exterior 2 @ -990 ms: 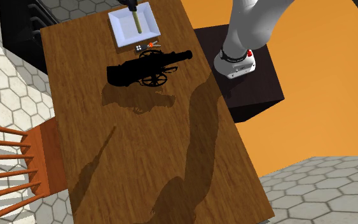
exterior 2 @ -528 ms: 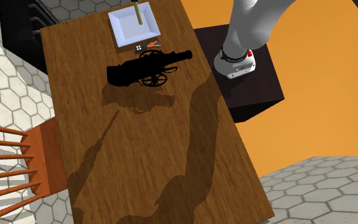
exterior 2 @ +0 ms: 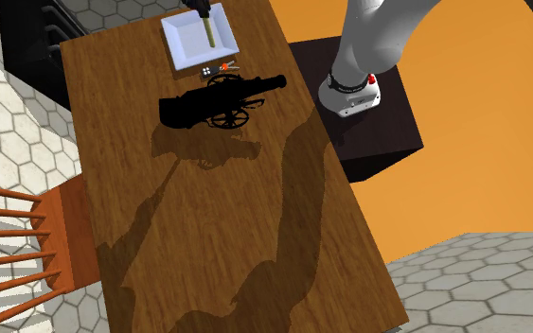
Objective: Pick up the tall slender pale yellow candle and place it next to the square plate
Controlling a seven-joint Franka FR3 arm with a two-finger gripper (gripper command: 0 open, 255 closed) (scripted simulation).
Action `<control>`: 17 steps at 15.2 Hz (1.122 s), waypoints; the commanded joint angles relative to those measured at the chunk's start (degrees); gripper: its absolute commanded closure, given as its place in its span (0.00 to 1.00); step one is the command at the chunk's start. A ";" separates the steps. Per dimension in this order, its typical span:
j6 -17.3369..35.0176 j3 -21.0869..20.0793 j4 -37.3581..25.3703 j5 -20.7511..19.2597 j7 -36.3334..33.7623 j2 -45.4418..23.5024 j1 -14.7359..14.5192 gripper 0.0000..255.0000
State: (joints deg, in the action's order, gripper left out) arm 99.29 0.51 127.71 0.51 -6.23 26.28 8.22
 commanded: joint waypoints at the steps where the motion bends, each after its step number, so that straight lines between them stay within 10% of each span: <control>1: 1.63 0.01 1.64 0.00 0.03 0.03 0.01 1.00; 17: 14.38 0.03 12.42 0.04 0.19 -1.94 0.01 1.00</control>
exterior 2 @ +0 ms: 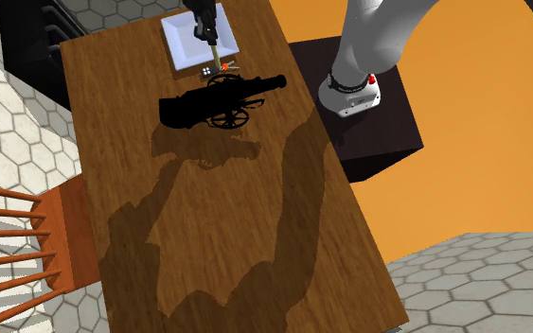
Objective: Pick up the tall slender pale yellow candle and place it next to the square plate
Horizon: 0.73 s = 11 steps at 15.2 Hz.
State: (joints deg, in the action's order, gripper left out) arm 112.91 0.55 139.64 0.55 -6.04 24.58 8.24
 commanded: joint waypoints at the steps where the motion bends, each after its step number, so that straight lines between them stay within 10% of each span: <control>1: 1.60 -0.01 1.07 0.01 0.01 -0.49 -0.01 1.00; 11: 10.13 0.02 6.28 0.08 0.13 -3.82 -0.03 1.00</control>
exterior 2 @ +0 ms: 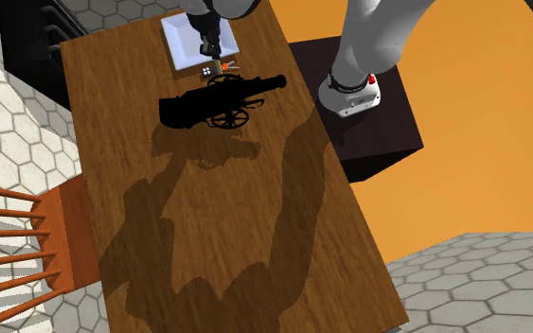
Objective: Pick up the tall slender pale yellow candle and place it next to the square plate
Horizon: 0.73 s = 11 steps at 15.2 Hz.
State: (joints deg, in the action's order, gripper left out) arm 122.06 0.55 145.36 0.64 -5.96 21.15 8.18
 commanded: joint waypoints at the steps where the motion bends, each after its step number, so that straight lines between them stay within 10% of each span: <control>1: 1.96 0.03 1.06 0.00 0.07 -0.87 0.02 1.00; 8: 1.96 0.03 1.06 0.00 0.07 -0.87 0.02 1.00; 9: 1.96 0.03 1.06 0.00 0.07 -0.87 0.02 0.00; 11: 1.96 0.03 1.06 0.00 0.07 -0.87 0.02 0.00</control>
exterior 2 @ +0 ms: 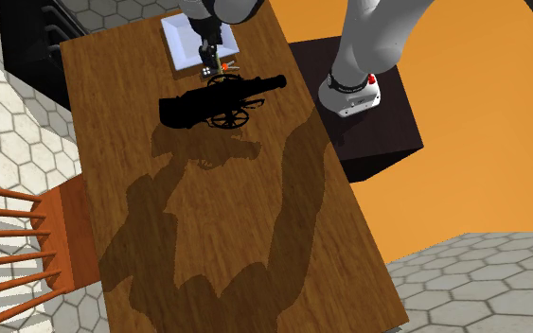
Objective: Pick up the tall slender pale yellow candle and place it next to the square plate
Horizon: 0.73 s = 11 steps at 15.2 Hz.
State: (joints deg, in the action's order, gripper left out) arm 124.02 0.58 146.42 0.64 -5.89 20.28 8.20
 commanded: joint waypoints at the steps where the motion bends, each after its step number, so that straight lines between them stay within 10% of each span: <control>1: 0.00 0.00 0.00 0.00 0.00 0.00 0.00 0.00; 11: -8.09 0.02 -5.07 -0.09 -0.05 3.02 0.06 0.00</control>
State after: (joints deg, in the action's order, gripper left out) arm 116.11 0.61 141.48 0.54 -5.93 23.27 8.26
